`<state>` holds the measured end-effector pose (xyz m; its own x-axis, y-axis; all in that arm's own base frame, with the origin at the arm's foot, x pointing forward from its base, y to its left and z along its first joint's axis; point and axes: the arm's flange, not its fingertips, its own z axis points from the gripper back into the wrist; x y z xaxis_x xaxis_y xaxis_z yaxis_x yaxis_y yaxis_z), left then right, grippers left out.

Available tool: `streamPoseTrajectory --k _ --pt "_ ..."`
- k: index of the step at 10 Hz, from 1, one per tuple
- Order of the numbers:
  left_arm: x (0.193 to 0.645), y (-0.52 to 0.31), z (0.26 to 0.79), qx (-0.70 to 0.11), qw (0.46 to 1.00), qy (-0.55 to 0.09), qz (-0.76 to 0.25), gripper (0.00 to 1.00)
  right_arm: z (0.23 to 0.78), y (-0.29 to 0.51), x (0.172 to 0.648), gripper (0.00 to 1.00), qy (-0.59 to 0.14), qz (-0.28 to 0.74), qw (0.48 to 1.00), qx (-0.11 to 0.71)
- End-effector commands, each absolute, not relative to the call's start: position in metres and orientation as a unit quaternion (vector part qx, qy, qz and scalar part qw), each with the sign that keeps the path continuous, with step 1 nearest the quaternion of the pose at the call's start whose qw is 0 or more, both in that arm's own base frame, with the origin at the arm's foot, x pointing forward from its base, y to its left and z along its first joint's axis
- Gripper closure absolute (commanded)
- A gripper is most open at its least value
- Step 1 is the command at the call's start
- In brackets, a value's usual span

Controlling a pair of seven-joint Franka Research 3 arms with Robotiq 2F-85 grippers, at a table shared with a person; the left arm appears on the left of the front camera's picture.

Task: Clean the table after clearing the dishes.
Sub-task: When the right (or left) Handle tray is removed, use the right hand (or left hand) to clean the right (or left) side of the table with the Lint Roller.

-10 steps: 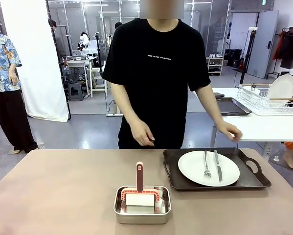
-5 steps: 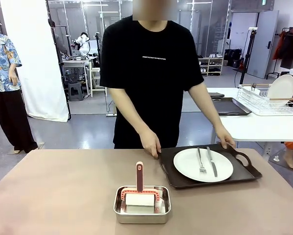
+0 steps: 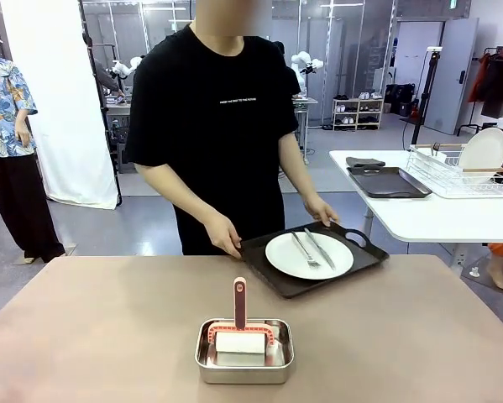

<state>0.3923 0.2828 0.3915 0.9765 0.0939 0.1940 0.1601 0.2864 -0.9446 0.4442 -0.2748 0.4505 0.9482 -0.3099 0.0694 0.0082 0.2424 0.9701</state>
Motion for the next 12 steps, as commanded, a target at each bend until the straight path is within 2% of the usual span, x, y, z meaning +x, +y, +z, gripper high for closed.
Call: streamPoseTrajectory --k 1,12 --pt "0.3874 0.2824 0.3931 -0.598 0.794 -0.111 -0.02 0.0 0.4523 -0.2726 0.4426 0.0 -0.125 -0.101 0.778 0.607" --pt "0.3874 0.2824 0.3931 -0.598 0.794 -0.111 -0.02 0.0 0.4505 -0.2748 0.4442 0.0 -0.124 -0.102 0.778 0.607"
